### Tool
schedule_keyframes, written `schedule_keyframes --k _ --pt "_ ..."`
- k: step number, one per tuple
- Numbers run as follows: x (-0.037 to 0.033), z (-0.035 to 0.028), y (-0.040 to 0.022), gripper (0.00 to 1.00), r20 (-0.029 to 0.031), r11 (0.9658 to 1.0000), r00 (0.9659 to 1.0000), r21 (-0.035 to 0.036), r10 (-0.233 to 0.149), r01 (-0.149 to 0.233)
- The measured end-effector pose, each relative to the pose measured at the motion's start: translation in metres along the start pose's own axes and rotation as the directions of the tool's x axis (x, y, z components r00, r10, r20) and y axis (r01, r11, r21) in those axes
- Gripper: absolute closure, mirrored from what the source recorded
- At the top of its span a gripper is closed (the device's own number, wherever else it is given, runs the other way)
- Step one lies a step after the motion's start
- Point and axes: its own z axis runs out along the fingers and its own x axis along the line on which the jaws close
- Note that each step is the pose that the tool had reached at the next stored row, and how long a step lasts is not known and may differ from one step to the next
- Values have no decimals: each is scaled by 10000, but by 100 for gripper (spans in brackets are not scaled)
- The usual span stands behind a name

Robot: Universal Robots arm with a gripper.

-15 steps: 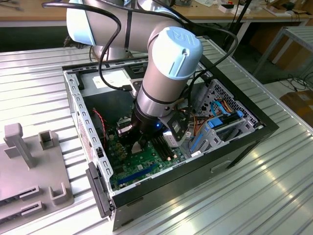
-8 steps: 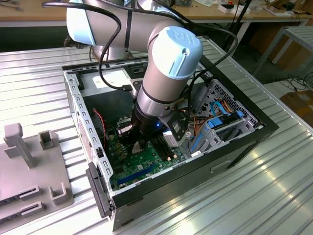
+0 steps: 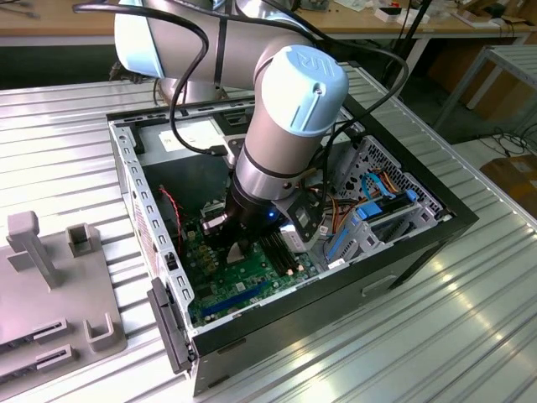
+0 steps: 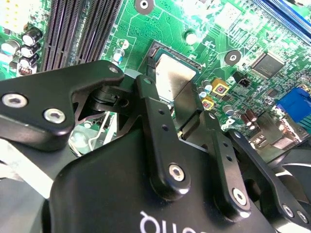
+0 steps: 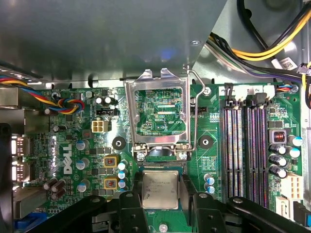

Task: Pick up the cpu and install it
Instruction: 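Place the cpu into insertion slot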

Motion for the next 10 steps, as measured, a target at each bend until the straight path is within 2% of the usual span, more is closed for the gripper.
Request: schedule_keyframes --k 4,10 --pt "-1 0 0 59 1 10000 10000 -1 -1 1" --pt "2 -39 3 59 2 10000 10000 -3 -2 2"
